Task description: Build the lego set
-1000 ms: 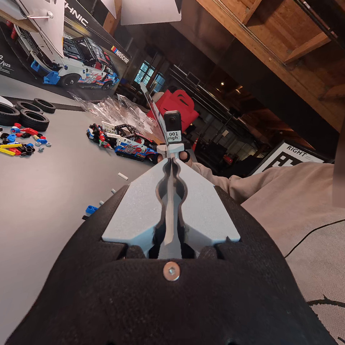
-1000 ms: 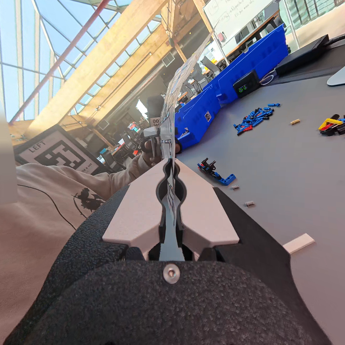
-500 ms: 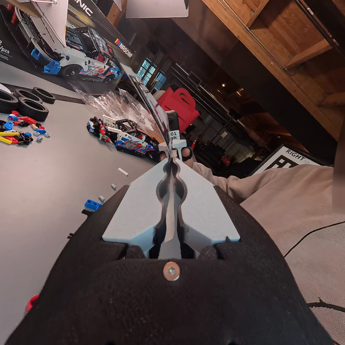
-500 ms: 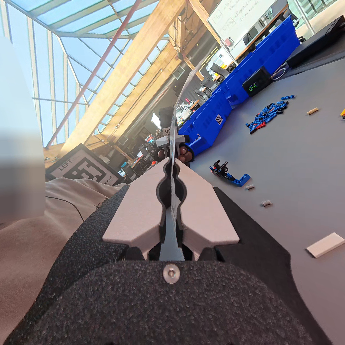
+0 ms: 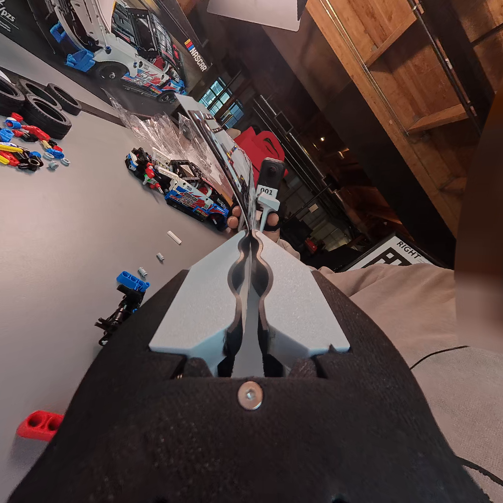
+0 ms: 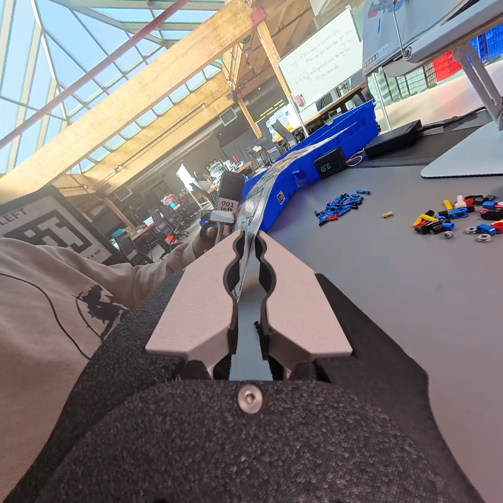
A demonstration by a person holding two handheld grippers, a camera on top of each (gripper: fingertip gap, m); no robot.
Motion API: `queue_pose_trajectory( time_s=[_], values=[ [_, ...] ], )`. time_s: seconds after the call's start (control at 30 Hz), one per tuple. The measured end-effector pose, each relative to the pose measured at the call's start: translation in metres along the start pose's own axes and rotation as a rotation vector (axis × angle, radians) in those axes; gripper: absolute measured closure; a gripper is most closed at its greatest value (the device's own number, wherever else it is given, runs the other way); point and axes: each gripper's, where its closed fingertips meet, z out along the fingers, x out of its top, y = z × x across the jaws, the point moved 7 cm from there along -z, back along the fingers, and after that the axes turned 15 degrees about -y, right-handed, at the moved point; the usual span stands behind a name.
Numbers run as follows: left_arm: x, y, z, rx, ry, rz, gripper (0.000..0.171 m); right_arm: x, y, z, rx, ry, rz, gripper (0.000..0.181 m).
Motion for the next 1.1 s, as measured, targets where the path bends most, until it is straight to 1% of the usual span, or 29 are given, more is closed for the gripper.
queue_pose_trajectory(
  time_s=[0.1,0.27,0.3,0.4,0.47,0.6,0.73,0.87,1.03,1.07,1.1],
  values=[
    [0.000,0.002,0.001,-0.001,-0.005,0.018,0.171,0.001,-0.001,-0.002,-0.009,-0.004,-0.018,0.181],
    [0.000,0.010,0.002,0.011,-0.020,0.091,0.171,0.002,-0.002,-0.004,0.051,0.029,0.019,0.181],
    [0.000,0.012,0.003,0.009,-0.020,0.106,0.170,0.003,-0.002,-0.005,0.061,0.045,0.037,0.181],
    [-0.002,0.015,0.005,0.006,-0.040,0.134,0.160,0.005,0.002,-0.009,0.089,0.088,0.092,0.181],
    [-0.003,0.017,0.007,0.007,-0.049,0.145,0.158,0.005,0.003,-0.010,0.092,0.097,0.102,0.181],
    [-0.003,0.017,0.007,0.009,-0.053,0.152,0.158,0.005,0.002,-0.009,0.096,0.097,0.103,0.181],
    [-0.003,0.017,0.007,0.010,-0.052,0.150,0.163,0.004,0.003,-0.009,0.095,0.097,0.107,0.181],
    [-0.003,0.016,0.007,0.016,-0.052,0.148,0.171,0.004,0.007,-0.011,0.073,0.099,0.125,0.181],
    [-0.002,0.015,0.007,0.025,-0.051,0.132,0.171,0.002,0.013,-0.011,0.025,0.066,0.162,0.181],
    [-0.002,0.015,0.007,0.025,-0.050,0.131,0.171,0.003,0.014,-0.011,-0.014,0.051,0.149,0.181],
    [-0.002,0.015,0.006,0.023,-0.047,0.127,0.171,0.008,0.016,-0.015,-0.085,0.043,0.100,0.174]
  ],
)
